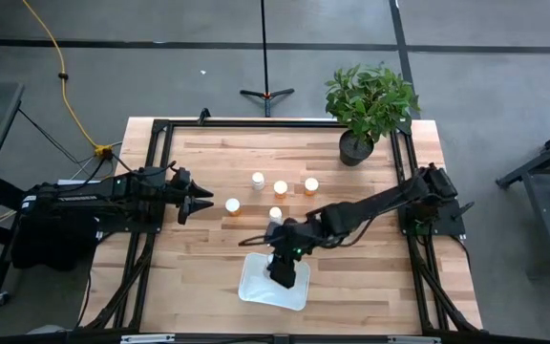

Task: Pick and place pill bottles into a basket
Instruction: Put the bottom right white pill bottle into the white bin

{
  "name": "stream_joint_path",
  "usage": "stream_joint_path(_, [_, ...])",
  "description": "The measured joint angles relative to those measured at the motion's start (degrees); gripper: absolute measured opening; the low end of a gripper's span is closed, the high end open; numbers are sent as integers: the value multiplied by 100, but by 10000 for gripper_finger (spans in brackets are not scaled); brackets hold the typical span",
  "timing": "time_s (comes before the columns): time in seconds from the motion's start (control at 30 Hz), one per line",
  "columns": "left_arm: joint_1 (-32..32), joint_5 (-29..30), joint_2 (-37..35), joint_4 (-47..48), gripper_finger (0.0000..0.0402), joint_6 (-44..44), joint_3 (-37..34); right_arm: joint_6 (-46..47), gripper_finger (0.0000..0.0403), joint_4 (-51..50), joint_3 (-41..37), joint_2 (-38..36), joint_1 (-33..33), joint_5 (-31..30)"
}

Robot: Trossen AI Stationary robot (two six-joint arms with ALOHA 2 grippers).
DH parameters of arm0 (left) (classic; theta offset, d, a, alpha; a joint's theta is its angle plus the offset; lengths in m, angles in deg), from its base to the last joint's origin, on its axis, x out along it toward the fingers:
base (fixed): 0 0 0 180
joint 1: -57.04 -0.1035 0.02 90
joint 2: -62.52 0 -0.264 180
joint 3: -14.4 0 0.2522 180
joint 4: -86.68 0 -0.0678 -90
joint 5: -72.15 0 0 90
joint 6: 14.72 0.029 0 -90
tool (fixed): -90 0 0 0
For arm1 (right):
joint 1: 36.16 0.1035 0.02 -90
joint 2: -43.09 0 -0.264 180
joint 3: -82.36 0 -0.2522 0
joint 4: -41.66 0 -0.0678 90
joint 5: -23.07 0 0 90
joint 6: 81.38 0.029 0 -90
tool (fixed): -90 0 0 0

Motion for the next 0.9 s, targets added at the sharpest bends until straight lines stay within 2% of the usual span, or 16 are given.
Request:
stream_joint_path(0.33, [0,-71,-2,15,216,-30,0,117,148,20,0,792,-18,223])
stream_joint_path(0.57, [0,-346,-2,17,216,-37,0,-90,148,53,2,894,-121,374])
stream_joint_path(0.9, [0,-299,2,-78,216,-33,0,-1252,148,20,4,894,-233,1601])
